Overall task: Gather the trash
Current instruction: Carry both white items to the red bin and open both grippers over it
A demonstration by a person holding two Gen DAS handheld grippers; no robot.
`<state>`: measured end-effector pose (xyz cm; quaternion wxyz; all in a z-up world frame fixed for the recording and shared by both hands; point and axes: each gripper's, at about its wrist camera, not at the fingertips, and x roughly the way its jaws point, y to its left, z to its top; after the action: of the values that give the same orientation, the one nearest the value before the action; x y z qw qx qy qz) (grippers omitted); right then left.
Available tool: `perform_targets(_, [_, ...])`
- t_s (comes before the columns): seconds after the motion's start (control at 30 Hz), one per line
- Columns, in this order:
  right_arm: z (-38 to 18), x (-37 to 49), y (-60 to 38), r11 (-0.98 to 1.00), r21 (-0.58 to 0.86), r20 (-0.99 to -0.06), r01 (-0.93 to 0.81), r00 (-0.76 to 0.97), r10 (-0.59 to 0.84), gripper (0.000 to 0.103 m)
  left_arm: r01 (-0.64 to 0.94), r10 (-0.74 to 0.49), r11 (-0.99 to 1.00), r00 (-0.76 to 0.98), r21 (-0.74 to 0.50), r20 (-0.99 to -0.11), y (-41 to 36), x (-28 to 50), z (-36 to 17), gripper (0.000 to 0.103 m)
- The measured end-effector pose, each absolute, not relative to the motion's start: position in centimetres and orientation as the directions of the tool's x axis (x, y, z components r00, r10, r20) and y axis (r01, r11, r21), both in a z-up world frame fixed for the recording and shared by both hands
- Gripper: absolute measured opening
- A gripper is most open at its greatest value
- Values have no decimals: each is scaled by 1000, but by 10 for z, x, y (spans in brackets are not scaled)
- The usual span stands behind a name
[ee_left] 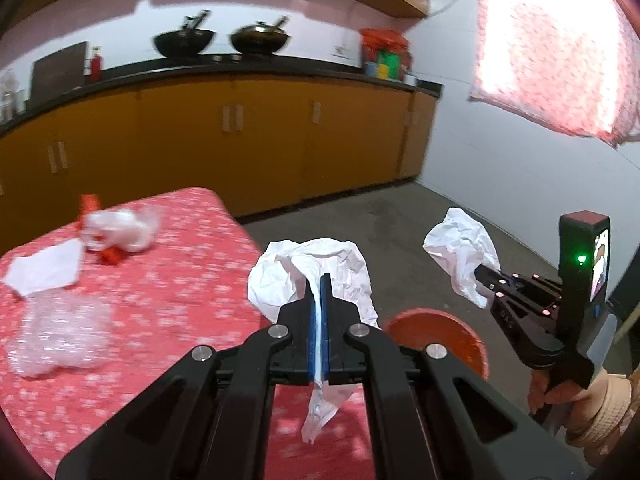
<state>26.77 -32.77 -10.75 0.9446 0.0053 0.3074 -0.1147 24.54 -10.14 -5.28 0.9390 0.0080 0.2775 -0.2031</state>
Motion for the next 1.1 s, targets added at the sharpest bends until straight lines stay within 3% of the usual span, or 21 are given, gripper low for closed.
perform_targets(0.4, [-157, 247, -410, 937, -54, -649, 346, 701, -296, 2, 502, -460, 858, 659, -107, -595, -212, 254, -89, 2])
perform_targets(1.1, [-246, 268, -451, 930, -6, -769, 369, 593, -240, 2, 560, -416, 826, 516, -73, -749, -310, 282, -162, 2])
